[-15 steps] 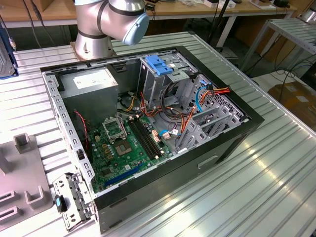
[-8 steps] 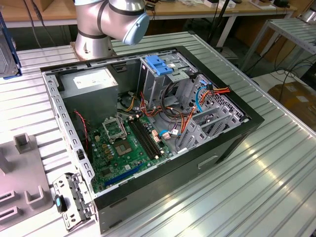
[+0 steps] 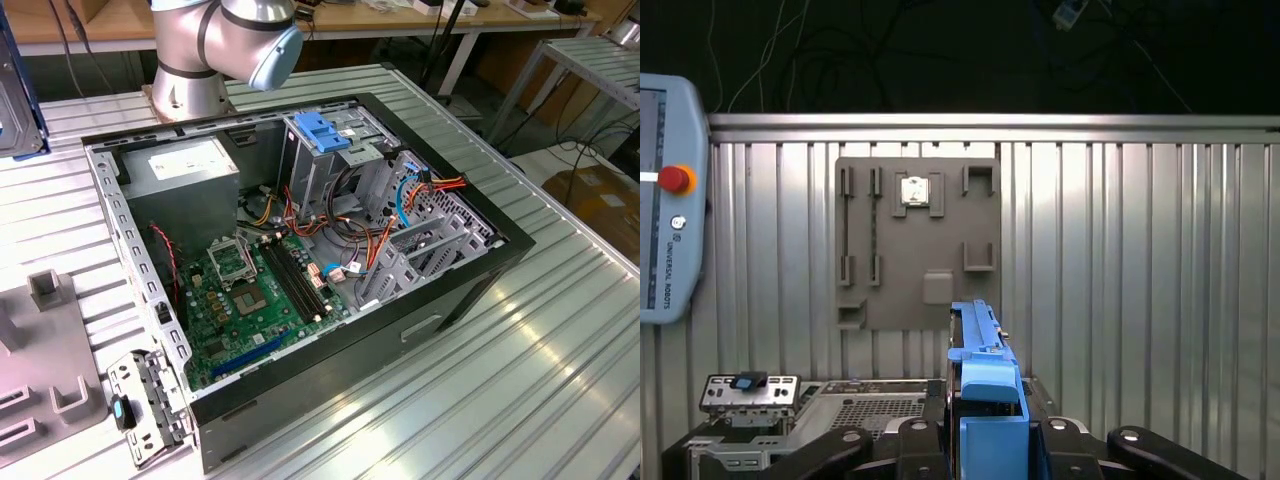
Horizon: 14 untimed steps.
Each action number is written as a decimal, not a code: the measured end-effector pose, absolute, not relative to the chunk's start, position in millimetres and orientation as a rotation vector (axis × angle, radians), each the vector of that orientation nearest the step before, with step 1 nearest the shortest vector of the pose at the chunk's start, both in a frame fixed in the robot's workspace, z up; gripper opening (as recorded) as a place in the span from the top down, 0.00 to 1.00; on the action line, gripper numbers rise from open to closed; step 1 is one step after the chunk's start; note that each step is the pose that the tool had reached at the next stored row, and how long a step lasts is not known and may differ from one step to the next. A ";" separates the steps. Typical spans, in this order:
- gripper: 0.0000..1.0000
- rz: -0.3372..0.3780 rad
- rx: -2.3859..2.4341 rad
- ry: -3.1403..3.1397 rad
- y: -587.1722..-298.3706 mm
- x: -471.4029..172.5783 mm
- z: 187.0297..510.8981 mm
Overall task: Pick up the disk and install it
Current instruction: 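Pick up the disk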
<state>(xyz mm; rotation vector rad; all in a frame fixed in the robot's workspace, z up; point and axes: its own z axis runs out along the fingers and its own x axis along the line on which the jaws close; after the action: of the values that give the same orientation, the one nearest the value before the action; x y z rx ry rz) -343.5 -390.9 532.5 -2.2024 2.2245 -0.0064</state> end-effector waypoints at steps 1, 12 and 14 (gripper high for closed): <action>0.63 -0.006 -2.202 2.224 -391.1 -342.8 532.5; 0.63 -0.006 -2.202 2.225 -394.2 -336.0 532.5; 0.63 -0.006 -2.202 2.225 -395.1 -334.2 532.5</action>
<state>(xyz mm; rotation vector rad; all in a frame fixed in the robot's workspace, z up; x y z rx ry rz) -334.2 -395.1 532.5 -2.2023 2.2245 -0.0065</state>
